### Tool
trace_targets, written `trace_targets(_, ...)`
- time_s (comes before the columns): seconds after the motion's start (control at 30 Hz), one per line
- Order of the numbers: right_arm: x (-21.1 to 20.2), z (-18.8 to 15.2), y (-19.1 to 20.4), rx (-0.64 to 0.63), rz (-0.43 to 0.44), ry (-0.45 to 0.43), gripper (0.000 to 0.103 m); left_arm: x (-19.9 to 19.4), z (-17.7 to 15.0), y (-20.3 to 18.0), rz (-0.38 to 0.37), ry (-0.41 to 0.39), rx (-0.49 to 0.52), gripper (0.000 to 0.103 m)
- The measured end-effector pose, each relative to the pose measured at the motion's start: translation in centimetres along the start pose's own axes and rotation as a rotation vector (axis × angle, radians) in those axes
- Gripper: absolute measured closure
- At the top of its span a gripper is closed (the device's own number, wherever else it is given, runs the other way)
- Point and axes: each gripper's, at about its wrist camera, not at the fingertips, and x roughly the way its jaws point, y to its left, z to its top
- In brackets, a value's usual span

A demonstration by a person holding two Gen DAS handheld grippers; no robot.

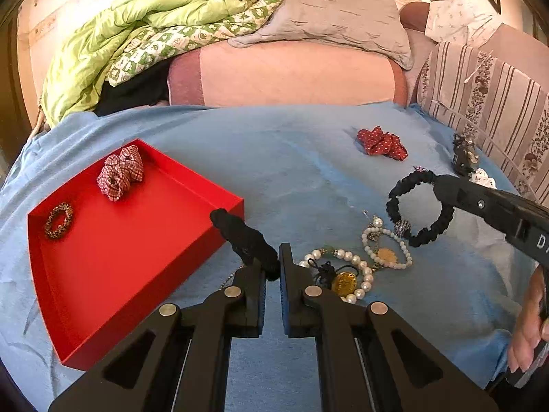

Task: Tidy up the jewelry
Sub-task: 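Grasp a black hair tie with the left tool while the right tool grasps another, then carry both black hair ties into the red tray and open both tools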

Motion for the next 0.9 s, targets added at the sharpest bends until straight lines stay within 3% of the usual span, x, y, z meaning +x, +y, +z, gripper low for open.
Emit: trace_targets(0.9, 2.1, -0.5, 2.5, -0.034, 0.039, 0.033, 0.094, -1.3, 0.3, 1.5, 0.023, -0.027, -0.019, 0.096)
